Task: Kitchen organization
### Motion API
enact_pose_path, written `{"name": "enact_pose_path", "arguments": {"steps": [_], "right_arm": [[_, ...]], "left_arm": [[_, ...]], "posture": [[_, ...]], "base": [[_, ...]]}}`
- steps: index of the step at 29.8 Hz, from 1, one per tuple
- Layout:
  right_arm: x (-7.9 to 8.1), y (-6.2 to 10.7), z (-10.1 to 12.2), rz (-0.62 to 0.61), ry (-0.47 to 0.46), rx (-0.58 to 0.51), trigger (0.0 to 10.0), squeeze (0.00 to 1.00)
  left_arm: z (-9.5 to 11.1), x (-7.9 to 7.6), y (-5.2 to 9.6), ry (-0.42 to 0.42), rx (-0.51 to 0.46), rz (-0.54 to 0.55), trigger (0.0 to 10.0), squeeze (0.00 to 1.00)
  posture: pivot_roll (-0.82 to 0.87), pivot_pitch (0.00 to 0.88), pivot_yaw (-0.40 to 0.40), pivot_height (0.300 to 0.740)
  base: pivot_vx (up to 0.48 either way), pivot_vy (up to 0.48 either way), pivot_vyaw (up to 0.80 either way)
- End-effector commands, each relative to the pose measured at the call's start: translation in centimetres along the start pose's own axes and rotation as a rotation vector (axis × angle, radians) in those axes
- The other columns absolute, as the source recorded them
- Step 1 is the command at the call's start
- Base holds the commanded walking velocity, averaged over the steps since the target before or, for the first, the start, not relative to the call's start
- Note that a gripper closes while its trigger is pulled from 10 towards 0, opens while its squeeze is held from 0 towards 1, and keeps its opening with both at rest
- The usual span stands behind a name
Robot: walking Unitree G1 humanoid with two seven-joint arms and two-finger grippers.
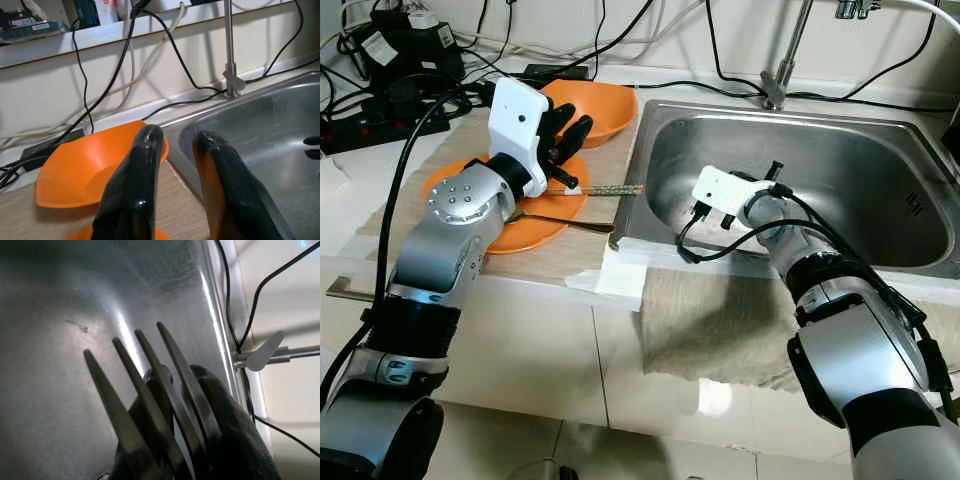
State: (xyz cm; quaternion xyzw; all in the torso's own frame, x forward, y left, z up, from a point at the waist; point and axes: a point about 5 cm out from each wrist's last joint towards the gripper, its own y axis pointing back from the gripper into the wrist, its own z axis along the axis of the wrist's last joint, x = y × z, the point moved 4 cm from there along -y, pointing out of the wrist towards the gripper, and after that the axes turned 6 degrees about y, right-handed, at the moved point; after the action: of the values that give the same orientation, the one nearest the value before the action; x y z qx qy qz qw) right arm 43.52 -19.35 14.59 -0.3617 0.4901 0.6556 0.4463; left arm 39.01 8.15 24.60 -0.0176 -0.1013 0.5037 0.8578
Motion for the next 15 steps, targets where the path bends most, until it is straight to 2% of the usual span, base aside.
{"name": "enact_pose_path", "arguments": {"steps": [1,4,11,15], "right_arm": [[1.6,0.0,-0.2,0.058,0.016,0.017,10.0,0.8],[2.0,-0.1,-0.2,0.068,0.011,0.022,10.0,0.99],[3.7,-0.1,-0.3,0.132,-0.002,0.03,10.0,1.0],[3.8,-0.1,-0.2,0.126,-0.003,0.029,10.0,1.0]], "left_arm": [[0.1,0.1,0.0,-0.011,0.009,-0.001,10.0,0.0],[0.1,0.1,0.0,-0.013,0.009,-0.002,10.0,0.0],[0.1,0.2,0.1,-0.021,0.014,-0.006,10.0,0.0],[0.1,0.2,0.1,-0.023,0.016,-0.007,10.0,0.0]], "posture": [[0.0,0.0,0.03,0.732],[0.0,0.0,0.031,0.732],[0.0,0.0,0.032,0.732],[0.01,0.0,0.033,0.732]], "base": [[0.0,0.0,0.0],[0.0,0.0,0.0],[0.0,0.0,0.0],[0.0,0.0,0.0]]}}
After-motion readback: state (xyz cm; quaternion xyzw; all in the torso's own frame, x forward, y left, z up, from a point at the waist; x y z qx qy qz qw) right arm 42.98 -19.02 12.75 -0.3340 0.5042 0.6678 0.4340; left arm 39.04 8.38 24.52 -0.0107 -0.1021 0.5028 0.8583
